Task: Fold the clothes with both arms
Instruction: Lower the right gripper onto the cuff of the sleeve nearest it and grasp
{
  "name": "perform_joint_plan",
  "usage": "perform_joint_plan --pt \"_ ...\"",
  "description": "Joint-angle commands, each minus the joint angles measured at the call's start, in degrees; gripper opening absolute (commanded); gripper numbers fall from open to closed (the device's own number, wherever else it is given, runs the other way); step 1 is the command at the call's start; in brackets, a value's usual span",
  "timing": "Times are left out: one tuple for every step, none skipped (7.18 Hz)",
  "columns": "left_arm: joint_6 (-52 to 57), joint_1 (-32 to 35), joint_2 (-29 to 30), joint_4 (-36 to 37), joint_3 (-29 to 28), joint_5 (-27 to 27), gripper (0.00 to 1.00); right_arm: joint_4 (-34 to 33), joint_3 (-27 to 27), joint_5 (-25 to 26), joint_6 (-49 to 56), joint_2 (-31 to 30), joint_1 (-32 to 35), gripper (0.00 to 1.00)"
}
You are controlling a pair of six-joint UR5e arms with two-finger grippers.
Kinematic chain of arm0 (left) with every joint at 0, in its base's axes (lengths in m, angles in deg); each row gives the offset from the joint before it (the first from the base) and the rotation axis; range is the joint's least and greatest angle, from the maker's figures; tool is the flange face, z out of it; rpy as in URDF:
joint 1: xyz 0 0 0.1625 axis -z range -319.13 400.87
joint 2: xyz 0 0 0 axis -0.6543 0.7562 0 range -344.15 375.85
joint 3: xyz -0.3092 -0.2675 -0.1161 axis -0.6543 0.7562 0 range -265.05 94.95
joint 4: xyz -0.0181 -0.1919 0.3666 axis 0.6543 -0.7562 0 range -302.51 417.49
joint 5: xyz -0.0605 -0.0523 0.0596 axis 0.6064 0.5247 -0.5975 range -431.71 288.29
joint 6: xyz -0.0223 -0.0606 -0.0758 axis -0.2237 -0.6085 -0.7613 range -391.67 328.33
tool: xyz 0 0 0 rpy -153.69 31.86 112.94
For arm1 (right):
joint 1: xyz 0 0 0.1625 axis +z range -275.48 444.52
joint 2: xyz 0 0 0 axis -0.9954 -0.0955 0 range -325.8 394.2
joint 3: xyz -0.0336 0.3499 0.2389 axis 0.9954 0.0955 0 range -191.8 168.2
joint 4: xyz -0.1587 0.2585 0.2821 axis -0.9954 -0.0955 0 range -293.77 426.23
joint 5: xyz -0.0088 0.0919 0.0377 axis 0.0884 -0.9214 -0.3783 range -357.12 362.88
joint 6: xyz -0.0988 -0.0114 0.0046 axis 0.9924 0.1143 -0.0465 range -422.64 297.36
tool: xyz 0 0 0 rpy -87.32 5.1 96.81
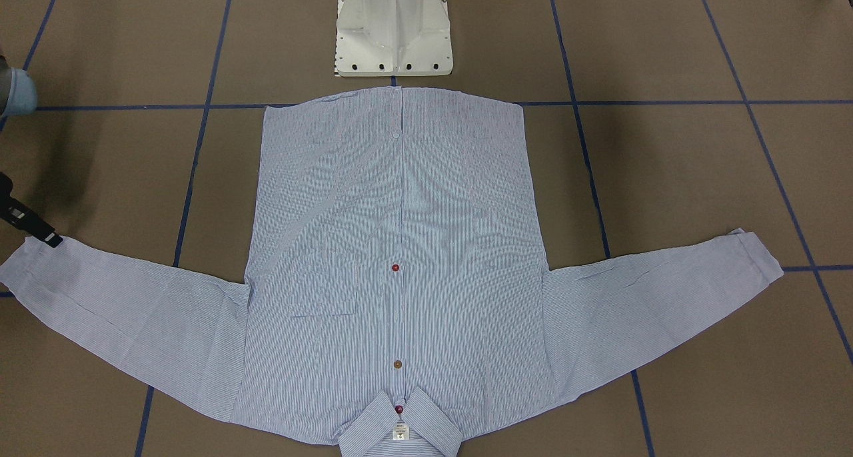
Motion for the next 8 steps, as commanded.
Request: perform_joint_plan --pt "0.00 0.00 0.00 -0.05 0.10 0.00 1.00 0.07 0.15 0.21 -0.23 -0.13 0.03 0.81" --pt "-0.09 0.00 0.00 0.04 0.19 0.00 1.00 0.07 0.15 0.21 -0.23 -0.39 0.03 0.72" --pt "-0.09 0.00 0.00 0.04 0.19 0.00 1.00 0.07 0.15 0.21 -1.02 -0.40 0.03 0.41" --pt "-0.09 0.00 0.00 0.04 0.28 0.00 1.00 0.15 -0.19 0.21 -1.90 -0.40 0.03 0.00" --pt "-0.09 0.00 0.00 0.04 0.45 0.00 1.00 0.07 -0.72 0.13 -1.82 -0.48 0.20 0.00" --pt "-0.17 0.00 0.00 0.04 0.54 0.00 1.00 0.15 -0.81 0.04 -1.82 -0.48 0.29 0.00" --pt "-0.26 0.00 0.00 0.04 0.63 0.00 1.00 0.07 -2.12 0.12 -1.82 -0.48 0.72 0.00" --pt "-0.26 0.00 0.00 0.04 0.63 0.09 1.00 -0.45 -4.91 -0.05 -1.82 -0.57 1.77 0.00"
